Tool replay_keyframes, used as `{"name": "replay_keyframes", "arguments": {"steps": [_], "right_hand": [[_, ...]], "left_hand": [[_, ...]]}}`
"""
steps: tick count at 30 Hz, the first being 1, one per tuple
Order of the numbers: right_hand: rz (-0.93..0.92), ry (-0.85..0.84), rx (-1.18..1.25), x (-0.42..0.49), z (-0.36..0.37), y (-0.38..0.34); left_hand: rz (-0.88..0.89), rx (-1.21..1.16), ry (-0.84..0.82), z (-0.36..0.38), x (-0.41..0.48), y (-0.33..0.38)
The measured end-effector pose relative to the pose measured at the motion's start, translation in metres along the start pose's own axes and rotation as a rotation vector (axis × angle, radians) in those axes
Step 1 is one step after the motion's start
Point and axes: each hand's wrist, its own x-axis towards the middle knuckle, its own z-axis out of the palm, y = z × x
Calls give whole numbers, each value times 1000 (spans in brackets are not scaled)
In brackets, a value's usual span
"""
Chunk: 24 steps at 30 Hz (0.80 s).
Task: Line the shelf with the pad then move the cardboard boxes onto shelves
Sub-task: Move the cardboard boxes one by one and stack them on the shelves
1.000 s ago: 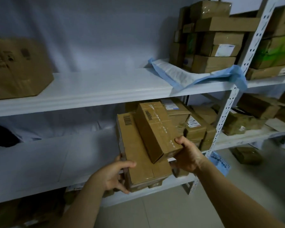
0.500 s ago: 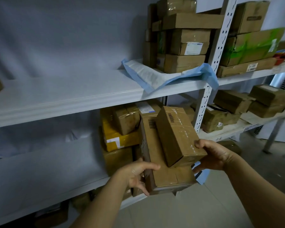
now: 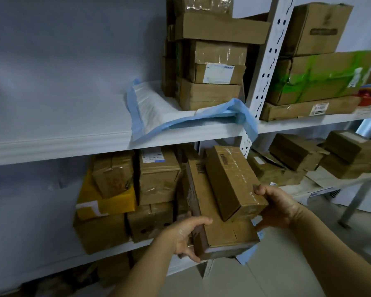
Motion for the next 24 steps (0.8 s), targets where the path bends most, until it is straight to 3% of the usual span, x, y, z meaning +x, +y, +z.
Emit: {"name": "replay_keyframes", "arguments": {"steps": [6,13,18,24], "right_hand": [[-4,-27,6,20,-40,-12],[49,39,-66,62,-16,-25],[102,-16,-17,90,-16,-13],[43,-16,24,121,0,-39]], "left_hand": [[54,-28,63,21,18,15],[154,-67,181,7,46,33],[139,-73,233,-11,64,30],[167,-281,348,-15,84,53]]}}
